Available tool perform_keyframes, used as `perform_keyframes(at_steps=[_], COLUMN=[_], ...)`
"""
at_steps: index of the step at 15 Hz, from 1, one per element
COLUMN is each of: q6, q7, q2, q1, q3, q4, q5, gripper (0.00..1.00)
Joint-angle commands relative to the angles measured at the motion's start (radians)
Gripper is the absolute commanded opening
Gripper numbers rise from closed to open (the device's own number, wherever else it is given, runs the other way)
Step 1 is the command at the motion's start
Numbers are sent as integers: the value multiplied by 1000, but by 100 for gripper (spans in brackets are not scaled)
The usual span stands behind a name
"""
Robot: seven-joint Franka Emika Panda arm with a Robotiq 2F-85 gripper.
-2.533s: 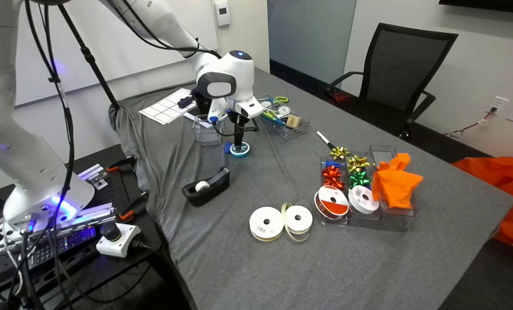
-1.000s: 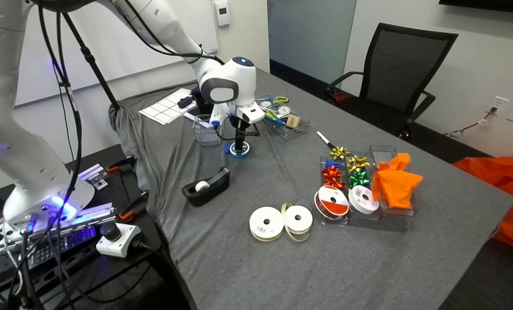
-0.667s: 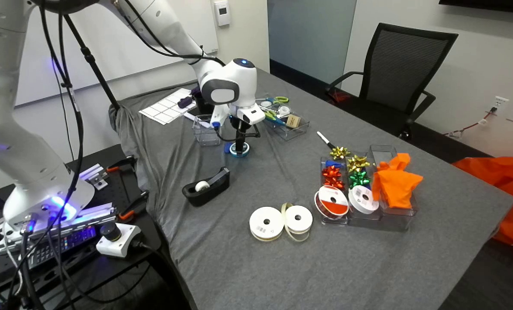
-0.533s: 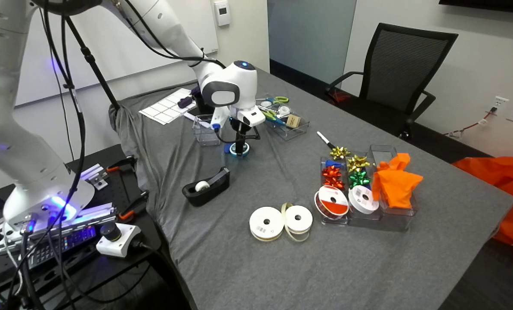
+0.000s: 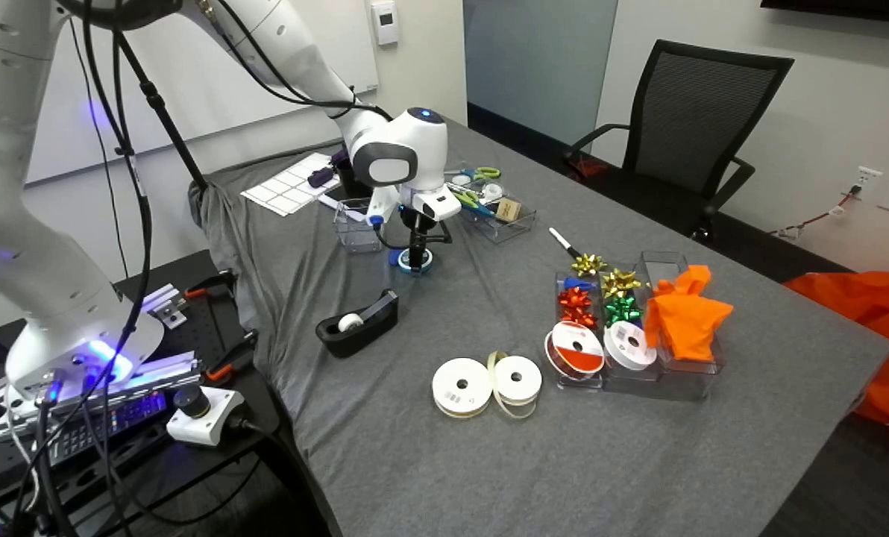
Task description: Put the green object in the furthest tray
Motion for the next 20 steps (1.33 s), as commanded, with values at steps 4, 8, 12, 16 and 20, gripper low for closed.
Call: perform_keyframes(at_steps=[4,8,12,16,20], q6=[-24,-19,-7,-2,10], q7=[5,-10,-15,-22,-29], q2=[-17,-61,-95,-140,-175], q1=[10,5,5,4,0], q3=[-8,6,11,20,34], q4=[-12,-47,-73,-107,-133], q5=[-9,4,6,12,24], gripper=[61,61,61,61,61])
